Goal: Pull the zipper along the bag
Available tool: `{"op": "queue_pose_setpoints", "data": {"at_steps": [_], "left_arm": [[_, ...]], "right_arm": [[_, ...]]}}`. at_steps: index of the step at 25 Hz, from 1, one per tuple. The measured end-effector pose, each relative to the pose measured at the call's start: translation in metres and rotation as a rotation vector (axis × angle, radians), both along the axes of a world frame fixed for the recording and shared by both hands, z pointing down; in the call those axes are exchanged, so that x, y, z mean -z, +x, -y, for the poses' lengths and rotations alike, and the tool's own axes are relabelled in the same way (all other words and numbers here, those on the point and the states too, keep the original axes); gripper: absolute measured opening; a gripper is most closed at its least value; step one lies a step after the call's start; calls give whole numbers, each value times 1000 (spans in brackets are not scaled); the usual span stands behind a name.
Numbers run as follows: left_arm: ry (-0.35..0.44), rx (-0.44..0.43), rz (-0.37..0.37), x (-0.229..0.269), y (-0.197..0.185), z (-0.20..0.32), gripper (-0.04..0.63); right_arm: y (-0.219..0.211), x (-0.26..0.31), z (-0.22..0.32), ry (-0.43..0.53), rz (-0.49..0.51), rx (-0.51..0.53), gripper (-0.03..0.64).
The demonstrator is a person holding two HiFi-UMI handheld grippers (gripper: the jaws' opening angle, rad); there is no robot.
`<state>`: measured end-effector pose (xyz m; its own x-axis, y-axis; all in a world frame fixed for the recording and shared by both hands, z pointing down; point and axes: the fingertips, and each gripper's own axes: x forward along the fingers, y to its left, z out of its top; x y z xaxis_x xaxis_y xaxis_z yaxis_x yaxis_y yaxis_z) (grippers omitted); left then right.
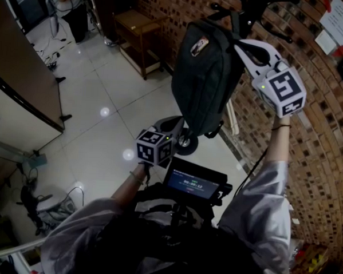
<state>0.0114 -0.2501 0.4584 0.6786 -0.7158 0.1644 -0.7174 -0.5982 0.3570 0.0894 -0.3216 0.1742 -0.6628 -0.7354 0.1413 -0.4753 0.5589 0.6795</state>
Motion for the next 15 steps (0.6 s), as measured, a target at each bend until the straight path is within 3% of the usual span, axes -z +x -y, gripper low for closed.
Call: {"op": "queue_pose_setpoints", "data": {"at_steps": [5, 11, 15], "left_arm": [[-1, 6, -2, -1, -2, 1, 2], [1, 7, 3, 0, -2, 0, 2], [-1, 4, 8, 0, -3, -2, 2]], "right_arm": [[1, -3, -2, -11, 23, -23, 21], [1, -10, -2, 32, -26, -18, 23], [5, -12, -8, 21, 7, -72, 23]]}}
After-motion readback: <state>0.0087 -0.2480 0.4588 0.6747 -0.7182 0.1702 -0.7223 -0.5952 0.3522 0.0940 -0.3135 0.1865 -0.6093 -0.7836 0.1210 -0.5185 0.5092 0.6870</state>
